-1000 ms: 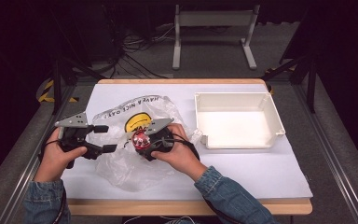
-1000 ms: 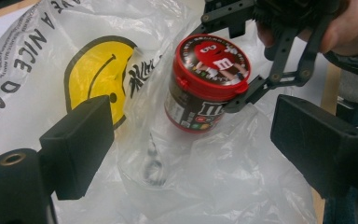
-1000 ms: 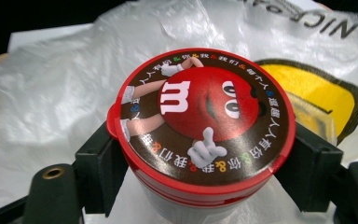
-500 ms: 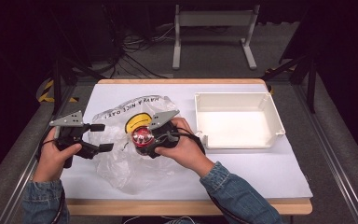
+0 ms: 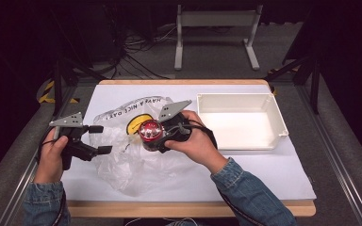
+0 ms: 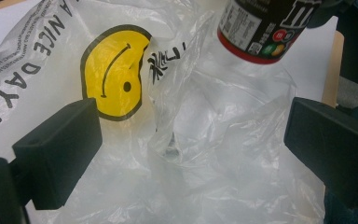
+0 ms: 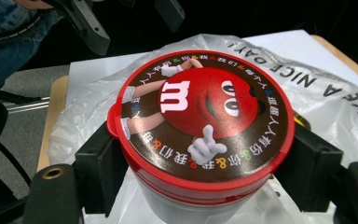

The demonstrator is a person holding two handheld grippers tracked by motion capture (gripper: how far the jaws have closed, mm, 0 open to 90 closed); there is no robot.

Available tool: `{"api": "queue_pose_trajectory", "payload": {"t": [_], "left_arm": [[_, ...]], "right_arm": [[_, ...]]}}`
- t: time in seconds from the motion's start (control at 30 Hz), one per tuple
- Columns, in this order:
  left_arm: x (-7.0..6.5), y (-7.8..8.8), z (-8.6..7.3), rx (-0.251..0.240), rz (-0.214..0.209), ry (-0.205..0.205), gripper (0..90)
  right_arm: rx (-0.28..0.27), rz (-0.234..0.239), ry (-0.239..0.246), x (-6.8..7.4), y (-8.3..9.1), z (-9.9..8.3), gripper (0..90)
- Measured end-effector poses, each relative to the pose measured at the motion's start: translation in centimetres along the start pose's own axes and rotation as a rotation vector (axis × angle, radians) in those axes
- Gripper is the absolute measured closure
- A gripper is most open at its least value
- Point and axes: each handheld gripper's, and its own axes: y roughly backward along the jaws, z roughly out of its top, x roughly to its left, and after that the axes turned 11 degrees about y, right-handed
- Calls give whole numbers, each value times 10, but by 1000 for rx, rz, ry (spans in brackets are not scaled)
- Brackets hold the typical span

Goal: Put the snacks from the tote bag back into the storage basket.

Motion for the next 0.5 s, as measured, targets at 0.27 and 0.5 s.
{"api": "queue_pose_trajectory", "payload": {"t": [0.27, 0.5], "left_arm": [[5, 4, -4, -17, 31, 34, 42], [6, 14, -5, -70, 55, 15, 39]], "right_arm": [[-6, 2, 9, -8, 22, 4, 250], [-4, 11, -13, -16, 36, 0, 249]]}}
